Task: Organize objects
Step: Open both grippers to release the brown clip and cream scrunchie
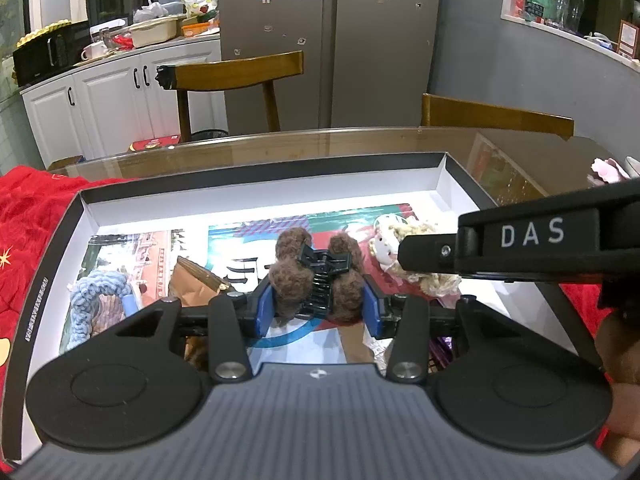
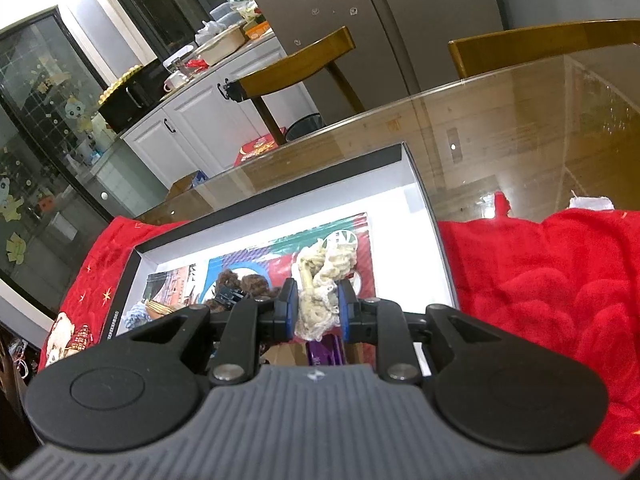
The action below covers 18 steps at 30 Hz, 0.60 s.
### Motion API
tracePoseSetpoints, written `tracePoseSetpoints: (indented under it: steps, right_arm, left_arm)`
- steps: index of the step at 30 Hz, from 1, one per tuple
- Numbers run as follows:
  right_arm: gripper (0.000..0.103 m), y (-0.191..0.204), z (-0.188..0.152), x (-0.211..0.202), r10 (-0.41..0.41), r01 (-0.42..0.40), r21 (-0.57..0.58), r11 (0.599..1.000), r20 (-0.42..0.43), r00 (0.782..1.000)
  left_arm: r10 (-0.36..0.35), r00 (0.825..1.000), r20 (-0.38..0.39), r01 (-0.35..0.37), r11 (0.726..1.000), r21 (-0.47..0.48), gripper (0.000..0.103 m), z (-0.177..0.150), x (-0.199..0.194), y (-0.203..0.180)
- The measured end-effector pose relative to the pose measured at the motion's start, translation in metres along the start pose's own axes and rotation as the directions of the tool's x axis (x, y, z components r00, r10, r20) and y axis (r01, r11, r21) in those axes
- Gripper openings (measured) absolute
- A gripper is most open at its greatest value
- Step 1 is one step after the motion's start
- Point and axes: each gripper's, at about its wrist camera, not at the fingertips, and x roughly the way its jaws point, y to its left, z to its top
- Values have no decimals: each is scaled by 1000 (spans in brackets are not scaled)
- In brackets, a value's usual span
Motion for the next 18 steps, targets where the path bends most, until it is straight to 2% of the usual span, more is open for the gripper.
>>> tracePoseSetpoints:
  steps: [11,14,18]
  right_arm:
    - [25,2,-1,0,-16,16,-8,1000,5,1000]
    - [26,4,1,-6,-4,4,-6,1000,12,1000]
    - [28,5,2,-12,3,-3,-13,1000,30,1000]
  left_arm:
    - [-14,1000,-3,14,1000,15,50,-2,-1,0]
    - [-20,1000,-9,20,1000,3,54,-2,-1,1]
    - [-20,1000,-3,20,1000,2,55,-1,-4,1]
